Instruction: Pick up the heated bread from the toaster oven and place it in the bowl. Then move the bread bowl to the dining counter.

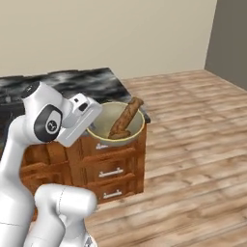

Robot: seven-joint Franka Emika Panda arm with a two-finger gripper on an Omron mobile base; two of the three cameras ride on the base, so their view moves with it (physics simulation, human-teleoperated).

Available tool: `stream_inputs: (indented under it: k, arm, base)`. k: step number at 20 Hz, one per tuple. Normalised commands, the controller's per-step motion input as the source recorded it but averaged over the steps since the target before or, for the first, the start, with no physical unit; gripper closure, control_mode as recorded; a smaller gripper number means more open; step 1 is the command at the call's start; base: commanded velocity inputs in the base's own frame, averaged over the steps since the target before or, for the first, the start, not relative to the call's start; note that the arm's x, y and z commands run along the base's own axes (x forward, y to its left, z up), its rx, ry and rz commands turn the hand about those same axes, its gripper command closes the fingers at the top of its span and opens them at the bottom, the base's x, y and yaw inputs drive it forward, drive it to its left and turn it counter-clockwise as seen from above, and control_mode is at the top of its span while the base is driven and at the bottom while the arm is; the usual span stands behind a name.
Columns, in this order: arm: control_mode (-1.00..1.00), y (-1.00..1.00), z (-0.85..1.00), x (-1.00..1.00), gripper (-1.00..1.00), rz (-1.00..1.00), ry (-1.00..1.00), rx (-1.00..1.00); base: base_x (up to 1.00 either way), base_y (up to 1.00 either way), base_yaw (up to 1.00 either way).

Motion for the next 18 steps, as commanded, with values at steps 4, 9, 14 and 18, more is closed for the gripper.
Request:
stream_inputs:
  k: [4,9,14,18]
  arm:
    - [1.00,0.00,0.00,0.00,1.00,0.00,0.00,0.00]
    - [1.00,0.00,0.00,0.00,1.00,0.00,0.00,0.00]
    - [1.00,0.00,0.00,0.00,1.00,0.00,0.00,0.00]
    - [1.00,0.00,0.00,0.00,1.00,0.00,0.00,0.00]
  base:
    - [1.00,-1.00,-0.05]
    - [1.00,-1.00,0.00]
    - [1.00,-1.00,0.00]
    - [1.00,-1.00,0.02]
